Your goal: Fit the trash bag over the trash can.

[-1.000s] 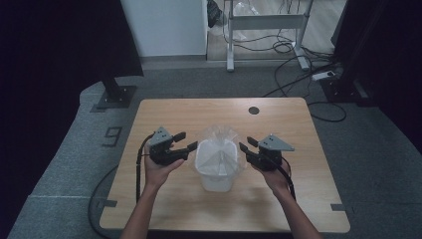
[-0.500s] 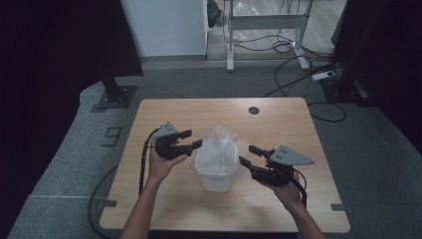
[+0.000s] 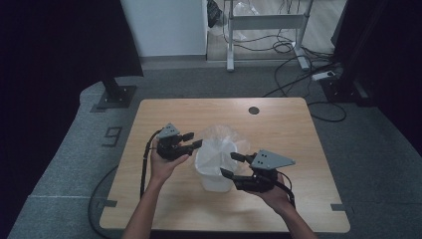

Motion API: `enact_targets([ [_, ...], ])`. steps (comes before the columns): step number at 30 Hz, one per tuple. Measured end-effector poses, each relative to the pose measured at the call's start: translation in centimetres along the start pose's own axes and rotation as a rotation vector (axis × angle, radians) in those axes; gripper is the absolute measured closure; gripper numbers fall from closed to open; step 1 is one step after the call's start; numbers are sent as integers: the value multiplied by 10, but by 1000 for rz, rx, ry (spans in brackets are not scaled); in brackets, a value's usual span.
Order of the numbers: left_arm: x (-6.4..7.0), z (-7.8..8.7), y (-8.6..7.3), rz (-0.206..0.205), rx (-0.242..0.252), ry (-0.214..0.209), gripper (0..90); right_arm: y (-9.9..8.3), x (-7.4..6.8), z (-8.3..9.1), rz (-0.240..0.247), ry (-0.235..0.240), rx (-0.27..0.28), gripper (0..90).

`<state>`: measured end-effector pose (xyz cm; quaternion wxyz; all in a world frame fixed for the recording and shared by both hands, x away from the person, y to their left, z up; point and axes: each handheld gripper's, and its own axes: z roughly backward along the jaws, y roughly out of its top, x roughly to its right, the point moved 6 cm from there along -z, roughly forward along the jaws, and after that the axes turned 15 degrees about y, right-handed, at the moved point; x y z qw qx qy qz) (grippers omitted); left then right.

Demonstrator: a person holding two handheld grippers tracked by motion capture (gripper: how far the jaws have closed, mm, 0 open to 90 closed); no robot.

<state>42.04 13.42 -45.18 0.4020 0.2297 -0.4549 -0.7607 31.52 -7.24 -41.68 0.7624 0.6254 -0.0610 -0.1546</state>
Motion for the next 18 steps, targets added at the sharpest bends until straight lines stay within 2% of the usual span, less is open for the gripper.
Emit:
enact_targets([
  [2,0,0,0,2,-3,1,529,-2,1,-5,8,4,-8,544],
  [3,0,0,0,3,-4,-6,561,-5,0,-7,15,9,-9,651],
  [5,1,1,-1,5,-7,-33,630,-11,-3,-8,34,20,-5,785],
  [7,2,1,-1,2,-11,-49,689,-17,-7,-7,60,7,-3,848],
  [10,4,1,-1,1,-10,-52,747,-24,-11,-4,68,1,7,882],
  [12,6,3,-1,-4,-7,-51,756,-26,-13,-2,74,13,5,886],
  [18,2,5,0,47,9,-89,746,-31,-16,-2,89,50,-16,889],
])
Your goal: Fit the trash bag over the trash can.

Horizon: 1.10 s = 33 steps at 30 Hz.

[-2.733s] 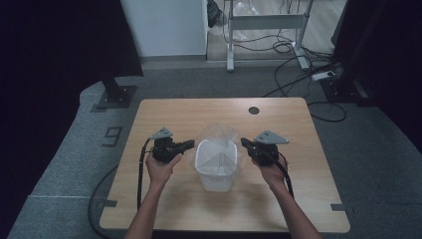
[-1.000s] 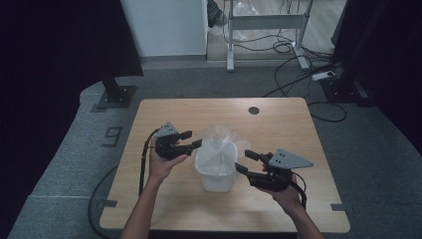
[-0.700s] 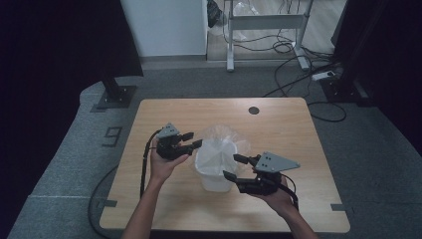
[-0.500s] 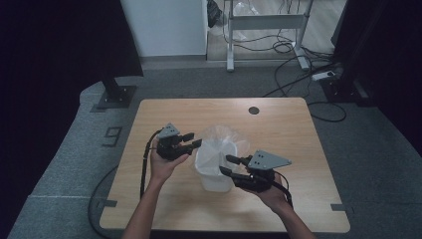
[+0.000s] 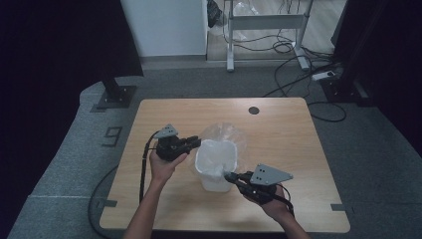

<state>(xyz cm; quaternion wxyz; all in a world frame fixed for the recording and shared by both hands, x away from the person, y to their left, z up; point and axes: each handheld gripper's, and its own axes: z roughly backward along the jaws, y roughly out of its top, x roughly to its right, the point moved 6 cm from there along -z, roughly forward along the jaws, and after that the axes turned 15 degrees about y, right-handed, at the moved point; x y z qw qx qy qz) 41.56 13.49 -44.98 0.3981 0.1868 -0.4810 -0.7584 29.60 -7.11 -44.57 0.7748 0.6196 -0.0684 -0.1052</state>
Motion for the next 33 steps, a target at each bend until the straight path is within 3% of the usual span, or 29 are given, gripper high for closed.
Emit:
enact_targets([
  [5,-3,1,0,16,0,-14,733,-9,-1,-5,-8,22,-20,889],
  [7,-3,1,2,10,-2,-5,623,-13,-2,-6,-11,23,-26,889],
  [8,-2,2,3,-5,13,21,570,-14,-2,-7,-11,22,-25,889],
  [11,2,5,9,-37,60,45,449,-13,-1,-7,-12,19,-22,889],
  [14,10,6,14,-88,75,62,380,-10,-1,-7,-9,17,-21,889],
  [23,27,0,32,-162,76,61,363,-6,0,-6,-10,19,-20,889],
  [27,28,-6,38,-198,68,95,387,-6,0,-6,-11,21,-21,889],
  [29,28,-10,41,-218,61,115,447,-6,0,-6,-11,22,-21,889],
  [33,27,-15,41,-224,32,97,724,-6,0,-7,-8,25,-21,889],
])
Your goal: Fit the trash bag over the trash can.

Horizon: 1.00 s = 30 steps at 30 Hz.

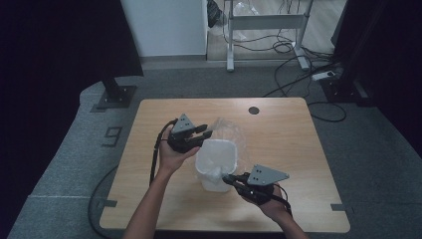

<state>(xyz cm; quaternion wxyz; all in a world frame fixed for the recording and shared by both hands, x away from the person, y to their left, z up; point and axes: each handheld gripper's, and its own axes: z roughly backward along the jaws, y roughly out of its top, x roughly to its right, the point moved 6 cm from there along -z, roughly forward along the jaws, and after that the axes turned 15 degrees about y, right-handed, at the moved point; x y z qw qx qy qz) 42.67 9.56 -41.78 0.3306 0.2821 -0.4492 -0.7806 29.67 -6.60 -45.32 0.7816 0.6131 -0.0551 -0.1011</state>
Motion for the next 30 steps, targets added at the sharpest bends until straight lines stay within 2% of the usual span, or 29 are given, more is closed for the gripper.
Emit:
enact_targets([
  [5,-5,-5,-1,31,-13,-27,885,-4,-2,1,2,10,1,889],
  [6,-9,-7,-3,50,-15,-50,899,-6,-2,1,3,12,4,889],
  [8,-10,-9,-5,66,-19,-73,900,-7,-2,2,2,16,11,889],
  [11,-11,-10,-7,68,-21,-97,900,-8,-2,2,0,21,15,889],
  [15,-12,-10,-8,70,8,-132,900,-9,-2,1,3,31,15,889],
  [20,-13,-7,-9,42,40,-145,900,-11,-2,0,0,42,14,889],
  [23,-16,-6,-8,40,56,-146,900,-12,-1,-1,-6,46,14,889],
  [25,-21,-5,-10,32,69,-152,900,-13,0,-1,-10,52,16,890],
  [29,-27,-6,-13,35,83,-174,900,-14,0,-1,-11,55,13,889],
  [30,-31,-8,-14,55,95,-187,900,-14,0,-1,-10,56,12,889],
])
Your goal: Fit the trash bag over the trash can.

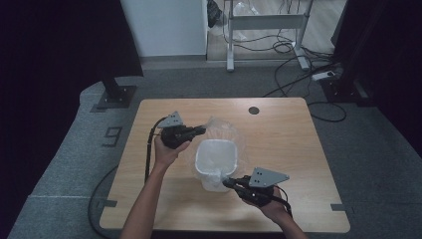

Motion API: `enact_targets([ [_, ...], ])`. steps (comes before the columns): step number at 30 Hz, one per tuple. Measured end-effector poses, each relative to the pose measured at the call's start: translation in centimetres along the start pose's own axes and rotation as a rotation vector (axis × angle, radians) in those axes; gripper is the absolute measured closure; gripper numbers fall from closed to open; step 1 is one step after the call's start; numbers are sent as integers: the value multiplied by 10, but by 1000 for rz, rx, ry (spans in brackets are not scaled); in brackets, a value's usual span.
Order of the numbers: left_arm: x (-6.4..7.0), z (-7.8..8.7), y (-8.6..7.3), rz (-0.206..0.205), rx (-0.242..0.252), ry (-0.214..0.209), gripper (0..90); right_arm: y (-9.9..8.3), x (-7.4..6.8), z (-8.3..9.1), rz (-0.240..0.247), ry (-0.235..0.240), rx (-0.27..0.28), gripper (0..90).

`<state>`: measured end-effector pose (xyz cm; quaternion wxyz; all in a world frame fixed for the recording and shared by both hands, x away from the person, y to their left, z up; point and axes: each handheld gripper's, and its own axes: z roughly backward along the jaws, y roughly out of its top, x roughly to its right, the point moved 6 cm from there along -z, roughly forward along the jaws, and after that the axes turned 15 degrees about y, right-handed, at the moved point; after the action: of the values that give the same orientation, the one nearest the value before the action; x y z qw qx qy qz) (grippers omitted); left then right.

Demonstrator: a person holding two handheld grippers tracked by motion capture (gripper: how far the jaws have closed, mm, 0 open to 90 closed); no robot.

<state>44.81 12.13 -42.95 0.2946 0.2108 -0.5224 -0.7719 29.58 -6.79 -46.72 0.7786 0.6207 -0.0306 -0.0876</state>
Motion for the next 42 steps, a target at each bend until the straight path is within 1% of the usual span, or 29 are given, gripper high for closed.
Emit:
enact_targets([
  [1,0,0,0,0,0,0,900,0,0,0,0,0,0,889],
  [3,-4,-3,-3,14,6,-7,900,-1,0,-1,2,5,0,890],
  [5,-5,-3,-3,12,5,-8,900,-1,0,-1,3,6,-1,890],
  [6,-7,-6,-6,23,-2,-1,900,-2,0,0,6,10,-2,890],
  [7,-7,-6,-6,23,-2,-1,900,-2,0,0,6,11,-3,890],
  [8,-10,-7,-8,41,-7,4,900,-3,-1,0,6,13,-4,890],
  [9,-10,-7,-8,41,-7,4,900,-3,-1,0,6,13,-4,890],
  [11,-11,-10,-13,58,-26,9,900,-5,-2,0,15,18,-14,890],
  [13,-11,-13,-17,63,-44,20,900,-7,-3,-1,22,22,-21,890],
  [15,-11,-14,-18,68,-47,21,900,-9,-3,-2,24,25,-28,890],
  [16,-13,-16,-22,80,-60,24,900,-13,-5,-4,33,29,-48,889],
  [19,-14,-18,-26,90,-72,26,900,-18,-6,-8,33,40,-63,889],
  [26,-13,-21,-30,87,-102,25,900,-30,-7,-15,22,61,-85,890],
  [30,-12,-22,-33,91,-119,29,900,-38,-5,-16,15,56,-100,889],
  [32,-12,-23,-34,92,-124,30,900,-41,-3,-16,11,54,-97,890],
  [36,-13,-23,-39,107,-121,27,900,-45,0,-13,5,45,-93,890],
  [38,-13,-22,-40,104,-119,31,900,-46,0,-13,8,44,-94,889],
  [42,-13,-20,-42,100,-97,42,900,-50,1,-14,6,40,-104,889],
])
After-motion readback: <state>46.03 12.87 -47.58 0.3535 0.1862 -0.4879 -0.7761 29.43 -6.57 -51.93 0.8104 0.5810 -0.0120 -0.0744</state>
